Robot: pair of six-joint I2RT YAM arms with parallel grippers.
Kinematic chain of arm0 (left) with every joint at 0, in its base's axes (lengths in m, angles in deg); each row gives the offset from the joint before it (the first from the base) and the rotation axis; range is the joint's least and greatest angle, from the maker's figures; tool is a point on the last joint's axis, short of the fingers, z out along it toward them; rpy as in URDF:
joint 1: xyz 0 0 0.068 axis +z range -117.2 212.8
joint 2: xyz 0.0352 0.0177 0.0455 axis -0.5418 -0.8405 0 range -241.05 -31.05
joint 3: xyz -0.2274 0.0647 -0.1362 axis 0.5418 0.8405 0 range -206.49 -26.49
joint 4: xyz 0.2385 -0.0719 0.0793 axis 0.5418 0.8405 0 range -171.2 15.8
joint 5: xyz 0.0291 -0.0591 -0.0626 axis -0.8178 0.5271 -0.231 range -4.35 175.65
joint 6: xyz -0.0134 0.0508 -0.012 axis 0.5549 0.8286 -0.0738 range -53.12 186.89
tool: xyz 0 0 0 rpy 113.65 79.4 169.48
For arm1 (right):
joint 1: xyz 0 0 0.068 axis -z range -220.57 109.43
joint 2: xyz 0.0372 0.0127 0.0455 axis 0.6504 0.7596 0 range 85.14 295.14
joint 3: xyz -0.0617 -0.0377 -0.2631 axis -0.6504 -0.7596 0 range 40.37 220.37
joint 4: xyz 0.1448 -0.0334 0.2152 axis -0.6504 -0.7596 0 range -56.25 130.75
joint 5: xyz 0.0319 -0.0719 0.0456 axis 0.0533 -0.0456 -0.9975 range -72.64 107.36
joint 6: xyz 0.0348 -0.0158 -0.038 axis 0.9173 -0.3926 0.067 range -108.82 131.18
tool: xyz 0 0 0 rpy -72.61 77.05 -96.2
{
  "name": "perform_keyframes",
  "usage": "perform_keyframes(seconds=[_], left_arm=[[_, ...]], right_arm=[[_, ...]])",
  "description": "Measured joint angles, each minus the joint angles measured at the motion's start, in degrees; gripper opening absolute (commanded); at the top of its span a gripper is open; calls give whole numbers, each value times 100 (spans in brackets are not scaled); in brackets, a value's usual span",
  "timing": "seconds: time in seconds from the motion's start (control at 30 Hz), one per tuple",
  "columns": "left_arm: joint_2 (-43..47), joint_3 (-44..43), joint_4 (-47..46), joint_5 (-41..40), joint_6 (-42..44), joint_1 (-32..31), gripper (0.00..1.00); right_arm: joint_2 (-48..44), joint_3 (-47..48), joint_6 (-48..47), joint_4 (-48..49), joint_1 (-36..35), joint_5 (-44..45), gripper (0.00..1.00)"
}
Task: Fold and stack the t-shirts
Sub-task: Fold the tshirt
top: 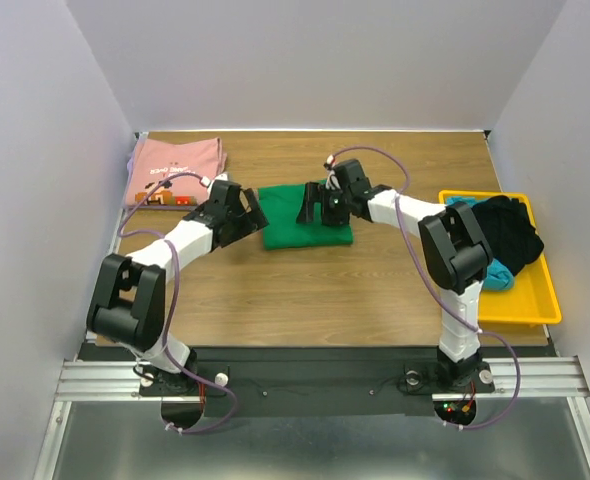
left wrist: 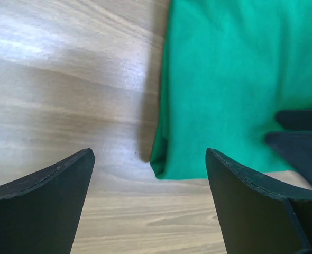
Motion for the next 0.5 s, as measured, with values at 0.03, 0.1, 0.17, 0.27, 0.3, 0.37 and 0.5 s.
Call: perform_keyframes(seconds=[0.03, 0.1, 0.17, 0.27, 0.3, 0.37, 0.5], left_arm=[[129, 129, -28, 0, -35, 0, 98], [474, 452, -118, -9, -109, 2, 98], [734, 723, -203, -22, -153, 0, 98], [1097, 1161, -297, -17, -247, 0, 98], [1207, 1316, -315, -13, -291, -2, 98], [1373, 1589, -402, 37, -343, -20, 98], [1733, 2059, -511, 179, -411, -114, 98]], right_arm=[[0, -146, -72, 33, -63, 57, 100], [-87, -352, -212, 229, -205, 326, 100], [-299, -671, -328, 385, -389, 566, 100], [-772, -1416, -380, 640, -741, 1003, 100], [-992, -1700, -376, 684, -892, 1176, 100], [-1351, -2210, -372, 828, -1134, 1456, 100], [-1976, -3032, -304, 1047, -1569, 1853, 100]])
